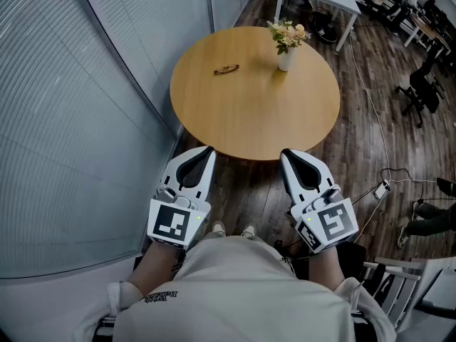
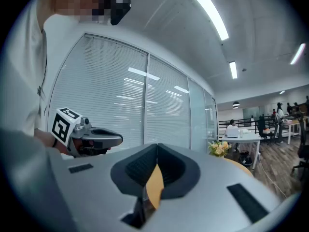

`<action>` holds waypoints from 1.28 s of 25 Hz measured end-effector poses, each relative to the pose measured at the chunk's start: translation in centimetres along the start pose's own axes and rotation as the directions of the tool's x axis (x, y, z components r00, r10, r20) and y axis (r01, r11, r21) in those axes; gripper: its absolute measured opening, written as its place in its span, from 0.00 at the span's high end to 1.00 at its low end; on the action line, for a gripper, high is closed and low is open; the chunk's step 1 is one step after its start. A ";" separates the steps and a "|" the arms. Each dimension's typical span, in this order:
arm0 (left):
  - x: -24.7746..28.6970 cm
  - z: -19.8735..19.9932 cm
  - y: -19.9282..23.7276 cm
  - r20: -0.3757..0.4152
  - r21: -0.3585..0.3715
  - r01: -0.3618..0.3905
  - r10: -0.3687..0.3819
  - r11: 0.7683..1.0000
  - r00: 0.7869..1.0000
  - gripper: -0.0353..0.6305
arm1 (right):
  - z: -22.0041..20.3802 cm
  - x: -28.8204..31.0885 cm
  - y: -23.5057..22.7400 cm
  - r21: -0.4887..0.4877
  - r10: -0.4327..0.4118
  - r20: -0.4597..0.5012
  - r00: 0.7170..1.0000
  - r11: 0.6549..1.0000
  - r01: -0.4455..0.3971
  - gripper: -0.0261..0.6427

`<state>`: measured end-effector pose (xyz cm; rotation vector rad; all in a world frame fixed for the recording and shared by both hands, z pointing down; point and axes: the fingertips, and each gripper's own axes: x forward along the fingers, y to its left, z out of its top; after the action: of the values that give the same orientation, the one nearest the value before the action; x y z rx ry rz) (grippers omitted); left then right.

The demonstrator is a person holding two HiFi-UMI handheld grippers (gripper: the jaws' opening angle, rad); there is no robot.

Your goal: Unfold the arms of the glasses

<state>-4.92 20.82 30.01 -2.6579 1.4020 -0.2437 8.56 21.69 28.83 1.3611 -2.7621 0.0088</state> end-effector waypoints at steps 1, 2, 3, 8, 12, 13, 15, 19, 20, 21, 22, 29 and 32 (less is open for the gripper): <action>-0.1 -0.1 0.1 0.002 -0.002 0.003 -0.003 1.000 1.000 0.91 | 0.0 0.1 0.1 0.000 -0.001 0.001 1.000 1.000 0.001 0.92; -0.2 -0.1 0.1 0.005 -0.006 0.005 -0.005 1.000 1.000 0.91 | 0.0 0.2 0.3 0.001 -0.002 0.001 1.000 1.000 0.002 0.92; -0.4 -0.1 0.2 0.007 -0.011 0.007 -0.007 1.000 1.000 0.91 | 0.0 0.2 0.4 0.002 -0.004 0.002 1.000 1.000 0.004 0.92; -0.5 -0.4 0.2 0.004 -0.007 0.013 -0.013 1.000 1.000 0.91 | -0.2 0.1 0.4 0.017 -0.017 0.007 1.000 1.000 0.017 0.92; -0.1 -0.3 0.0 0.000 0.012 0.014 -0.014 1.000 1.000 0.91 | -0.3 -0.2 0.0 0.027 -0.020 0.011 1.000 0.999 0.020 0.92; -0.1 -0.5 -0.1 0.000 0.011 0.014 -0.014 1.000 1.000 0.91 | -0.4 -0.3 -0.1 0.029 -0.019 0.012 1.000 0.999 0.019 0.92; -0.1 -1.1 -0.5 -0.004 0.018 0.016 -0.016 1.000 1.000 0.91 | -0.5 -0.6 -0.3 0.032 -0.015 0.015 1.000 0.999 0.014 0.92; 0.0 -1.5 -1.4 -0.021 0.009 0.003 -0.002 1.000 1.000 0.91 | -1.1 -1.0 -0.7 0.038 0.002 0.016 1.000 0.999 -0.003 0.92; 0.1 -1.5 -1.6 -0.024 0.005 -0.001 0.001 1.000 1.000 0.91 | -1.2 -1.1 -0.8 0.038 0.008 0.015 1.000 0.999 -0.008 0.92; 0.2 -1.6 -1.8 -0.027 0.007 -0.002 0.002 1.000 1.000 0.91 | -1.4 -1.2 -0.9 0.037 0.013 0.013 1.000 0.999 -0.013 0.92; 0.3 -1.7 -2.0 -0.031 0.012 0.000 0.000 1.000 1.000 0.91 | -1.5 -1.3 -1.0 0.037 0.017 0.012 1.000 0.999 -0.017 0.92; 1.6 -1.2 -4.3 -0.041 -0.009 -0.008 0.008 1.000 0.999 0.91 | -2.1 -2.7 -2.8 0.048 0.035 0.020 0.999 0.998 -0.036 0.92; 2.2 -1.8 -4.7 -0.056 0.026 -0.008 0.009 1.000 0.998 0.91 | -2.5 -2.9 -3.2 0.056 0.049 0.026 0.998 0.997 -0.051 0.92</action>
<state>-0.29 21.53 32.83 -2.6436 1.4159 -0.3357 12.98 22.10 31.07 1.3128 -2.8368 0.0734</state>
